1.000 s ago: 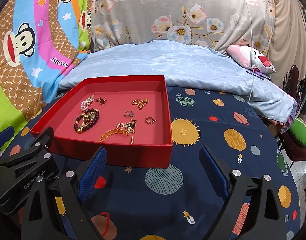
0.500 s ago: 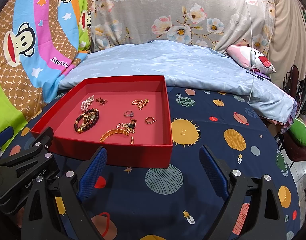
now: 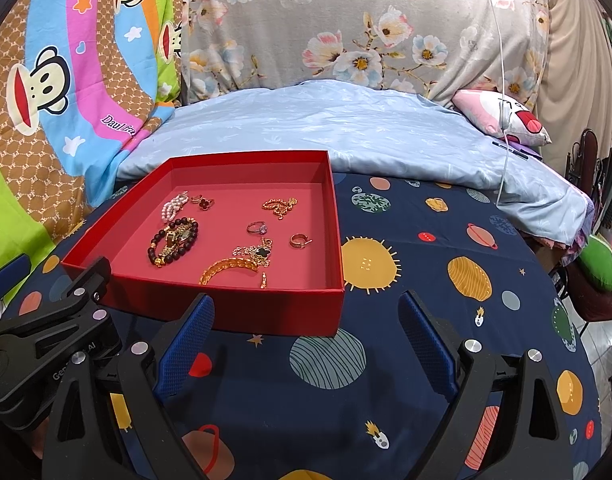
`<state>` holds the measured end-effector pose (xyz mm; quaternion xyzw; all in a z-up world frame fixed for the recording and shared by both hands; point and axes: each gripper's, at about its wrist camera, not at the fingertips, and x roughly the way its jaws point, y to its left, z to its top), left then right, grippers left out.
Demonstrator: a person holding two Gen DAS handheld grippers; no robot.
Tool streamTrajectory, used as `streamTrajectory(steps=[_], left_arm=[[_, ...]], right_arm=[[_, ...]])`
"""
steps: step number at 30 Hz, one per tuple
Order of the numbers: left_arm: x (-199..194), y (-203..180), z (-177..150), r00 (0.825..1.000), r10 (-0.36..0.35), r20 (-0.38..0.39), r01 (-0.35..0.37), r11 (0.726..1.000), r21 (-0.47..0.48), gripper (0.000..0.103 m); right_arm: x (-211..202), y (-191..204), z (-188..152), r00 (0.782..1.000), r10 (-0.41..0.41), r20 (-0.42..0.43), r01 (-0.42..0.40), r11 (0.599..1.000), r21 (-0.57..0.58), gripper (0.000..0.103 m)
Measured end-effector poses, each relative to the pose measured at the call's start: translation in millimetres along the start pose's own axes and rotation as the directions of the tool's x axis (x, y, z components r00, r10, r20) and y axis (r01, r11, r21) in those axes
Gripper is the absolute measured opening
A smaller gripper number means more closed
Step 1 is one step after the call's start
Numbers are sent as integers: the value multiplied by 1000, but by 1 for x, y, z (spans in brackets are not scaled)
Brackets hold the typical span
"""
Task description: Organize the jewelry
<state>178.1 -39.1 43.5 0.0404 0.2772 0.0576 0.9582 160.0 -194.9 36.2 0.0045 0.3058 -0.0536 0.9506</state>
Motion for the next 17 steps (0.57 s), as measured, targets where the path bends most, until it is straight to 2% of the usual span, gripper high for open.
streamTrajectory(steps=[17], left_arm=[[-1,-1,0,1000,9,8,-9,1000,3,94]], right_arm=[[0,0,0,1000,-1,0,1,1000,0,91]])
